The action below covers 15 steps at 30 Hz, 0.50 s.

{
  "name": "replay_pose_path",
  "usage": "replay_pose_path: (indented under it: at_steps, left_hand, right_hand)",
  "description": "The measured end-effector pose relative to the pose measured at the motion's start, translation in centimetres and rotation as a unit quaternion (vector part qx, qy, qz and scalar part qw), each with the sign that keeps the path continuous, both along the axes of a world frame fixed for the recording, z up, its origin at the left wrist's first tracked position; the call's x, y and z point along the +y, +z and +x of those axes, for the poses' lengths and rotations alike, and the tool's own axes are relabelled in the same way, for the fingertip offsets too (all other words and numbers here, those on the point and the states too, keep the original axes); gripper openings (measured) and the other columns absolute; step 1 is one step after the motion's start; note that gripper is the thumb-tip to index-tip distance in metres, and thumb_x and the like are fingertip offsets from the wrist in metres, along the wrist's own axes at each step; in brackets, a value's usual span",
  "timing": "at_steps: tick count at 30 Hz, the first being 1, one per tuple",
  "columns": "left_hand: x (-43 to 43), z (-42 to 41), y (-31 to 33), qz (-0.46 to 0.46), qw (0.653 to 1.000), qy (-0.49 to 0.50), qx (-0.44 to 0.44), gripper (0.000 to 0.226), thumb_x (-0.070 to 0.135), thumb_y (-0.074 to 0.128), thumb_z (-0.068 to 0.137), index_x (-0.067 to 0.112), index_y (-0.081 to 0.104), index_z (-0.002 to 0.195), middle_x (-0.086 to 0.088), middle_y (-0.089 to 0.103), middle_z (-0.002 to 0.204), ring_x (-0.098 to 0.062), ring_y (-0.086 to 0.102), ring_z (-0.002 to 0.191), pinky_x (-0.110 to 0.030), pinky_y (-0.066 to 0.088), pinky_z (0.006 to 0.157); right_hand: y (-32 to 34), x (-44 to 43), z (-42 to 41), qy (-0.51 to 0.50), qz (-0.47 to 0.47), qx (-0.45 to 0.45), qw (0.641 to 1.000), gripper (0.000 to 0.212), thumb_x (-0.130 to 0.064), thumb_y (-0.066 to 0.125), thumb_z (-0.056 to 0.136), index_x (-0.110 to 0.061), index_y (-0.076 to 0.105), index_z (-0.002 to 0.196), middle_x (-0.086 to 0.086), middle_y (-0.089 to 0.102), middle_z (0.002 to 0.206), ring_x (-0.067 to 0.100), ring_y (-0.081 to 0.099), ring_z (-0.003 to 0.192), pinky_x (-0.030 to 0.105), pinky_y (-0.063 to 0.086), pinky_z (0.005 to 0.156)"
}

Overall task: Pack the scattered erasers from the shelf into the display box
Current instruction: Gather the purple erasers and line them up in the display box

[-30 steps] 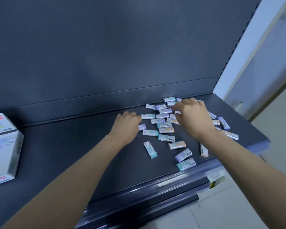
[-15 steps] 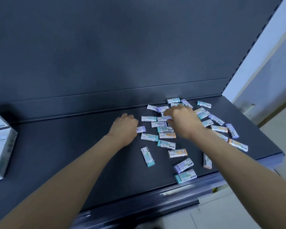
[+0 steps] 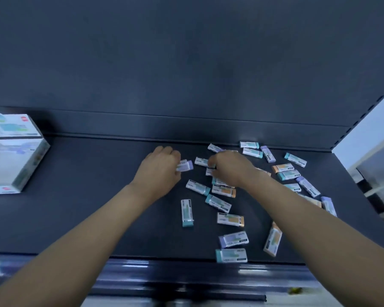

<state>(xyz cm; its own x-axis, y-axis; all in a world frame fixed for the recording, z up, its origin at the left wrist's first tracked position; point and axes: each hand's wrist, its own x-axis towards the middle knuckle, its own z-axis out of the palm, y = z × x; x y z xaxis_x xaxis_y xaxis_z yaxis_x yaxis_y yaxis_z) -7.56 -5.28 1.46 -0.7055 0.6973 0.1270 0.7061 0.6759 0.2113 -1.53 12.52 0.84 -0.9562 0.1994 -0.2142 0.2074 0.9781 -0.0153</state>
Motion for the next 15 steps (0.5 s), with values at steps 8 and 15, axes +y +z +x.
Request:
replay_pose_path:
  at_steps: [8,15]
  left_hand:
    - [-0.3,2.0,0.0,-0.021,0.998,0.052,0.011,0.019,0.017,0.053,0.086,0.006,0.056,0.102,-0.008,0.056,0.106,-0.026,0.048,0.104,-0.033,0.042,0.076]
    - [-0.1,3.7,0.8,-0.008,0.997,0.081,0.014,0.018,0.017,0.053,0.086,0.007,0.055,0.1,-0.008,0.055,0.105,-0.027,0.047,0.105,-0.033,0.04,0.078]
  right_hand:
    - [1.2,0.4,-0.1,0.043,-0.047,-0.038,0.997,0.034,0.001,0.051,0.091,-0.009,0.054,0.123,0.02,0.056,0.12,0.032,0.062,0.096,0.035,0.052,0.069]
    - [0.9,2.3,0.2,0.187,-0.008,-0.097,0.978,0.056,0.004,0.057,0.088,-0.026,0.052,0.135,0.008,0.046,0.13,0.027,0.052,0.113,0.023,0.034,0.072]
